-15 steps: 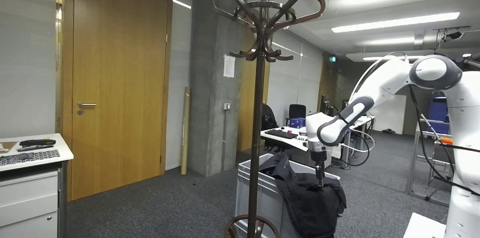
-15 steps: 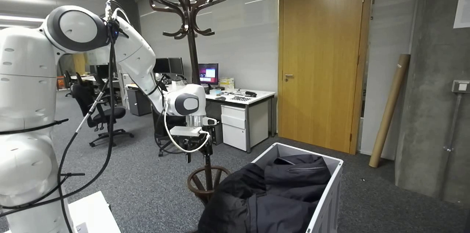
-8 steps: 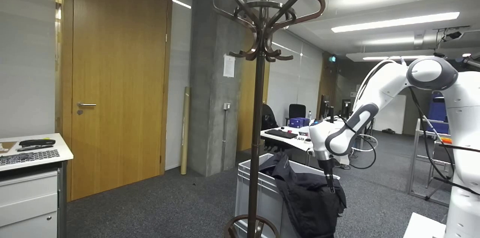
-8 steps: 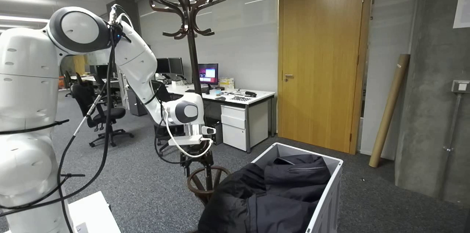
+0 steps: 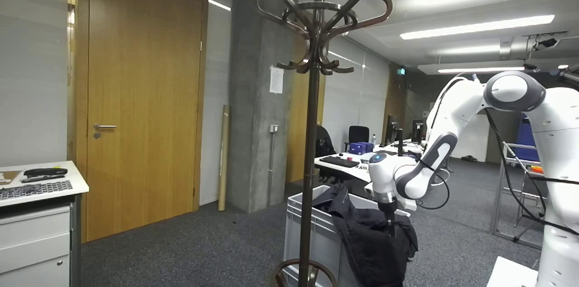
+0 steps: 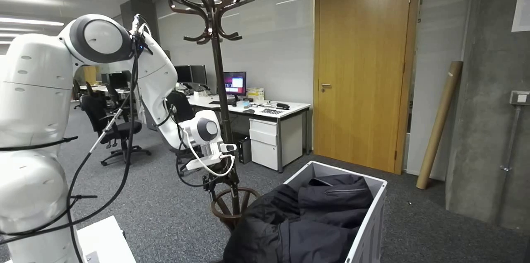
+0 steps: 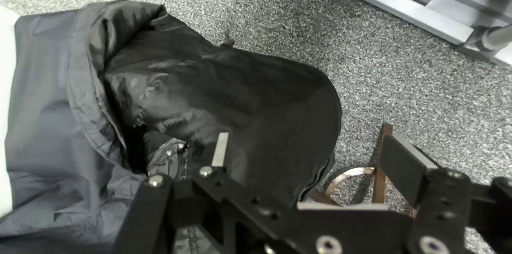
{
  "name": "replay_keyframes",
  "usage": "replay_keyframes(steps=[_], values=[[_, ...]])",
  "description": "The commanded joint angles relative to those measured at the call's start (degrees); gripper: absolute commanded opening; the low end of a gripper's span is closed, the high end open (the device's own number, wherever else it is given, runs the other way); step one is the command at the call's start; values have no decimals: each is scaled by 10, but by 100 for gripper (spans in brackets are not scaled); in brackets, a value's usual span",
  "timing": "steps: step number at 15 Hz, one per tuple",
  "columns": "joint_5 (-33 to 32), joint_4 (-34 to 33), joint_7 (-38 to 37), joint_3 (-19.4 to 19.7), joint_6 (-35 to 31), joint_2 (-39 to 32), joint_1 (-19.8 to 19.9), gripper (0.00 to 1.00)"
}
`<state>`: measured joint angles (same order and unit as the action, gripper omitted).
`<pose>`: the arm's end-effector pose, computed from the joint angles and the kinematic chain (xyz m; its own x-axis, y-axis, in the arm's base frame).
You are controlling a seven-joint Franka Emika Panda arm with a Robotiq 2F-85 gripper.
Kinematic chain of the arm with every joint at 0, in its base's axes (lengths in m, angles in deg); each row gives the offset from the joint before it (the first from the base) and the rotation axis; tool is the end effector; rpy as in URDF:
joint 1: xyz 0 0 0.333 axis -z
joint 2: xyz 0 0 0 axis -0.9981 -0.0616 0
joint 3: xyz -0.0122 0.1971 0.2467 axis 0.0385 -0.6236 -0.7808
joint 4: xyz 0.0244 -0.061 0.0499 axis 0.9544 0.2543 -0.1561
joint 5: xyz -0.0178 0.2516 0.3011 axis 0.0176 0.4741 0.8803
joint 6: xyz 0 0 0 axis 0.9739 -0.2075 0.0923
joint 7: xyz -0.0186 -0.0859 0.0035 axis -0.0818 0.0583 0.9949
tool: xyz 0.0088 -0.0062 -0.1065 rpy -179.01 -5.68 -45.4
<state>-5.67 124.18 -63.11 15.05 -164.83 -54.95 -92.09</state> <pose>0.4873 0.0409 0.1934 0.8677 0.4320 -0.2460 0.4931 -0.8111 0.3148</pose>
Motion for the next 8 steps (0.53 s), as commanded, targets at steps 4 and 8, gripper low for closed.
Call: replay_keyframes(steps=[4,8], values=[[-82,-31,-143,18,-58,-77,-53,100],[-195,-57,-161,40,-52,-118,-71,100]])
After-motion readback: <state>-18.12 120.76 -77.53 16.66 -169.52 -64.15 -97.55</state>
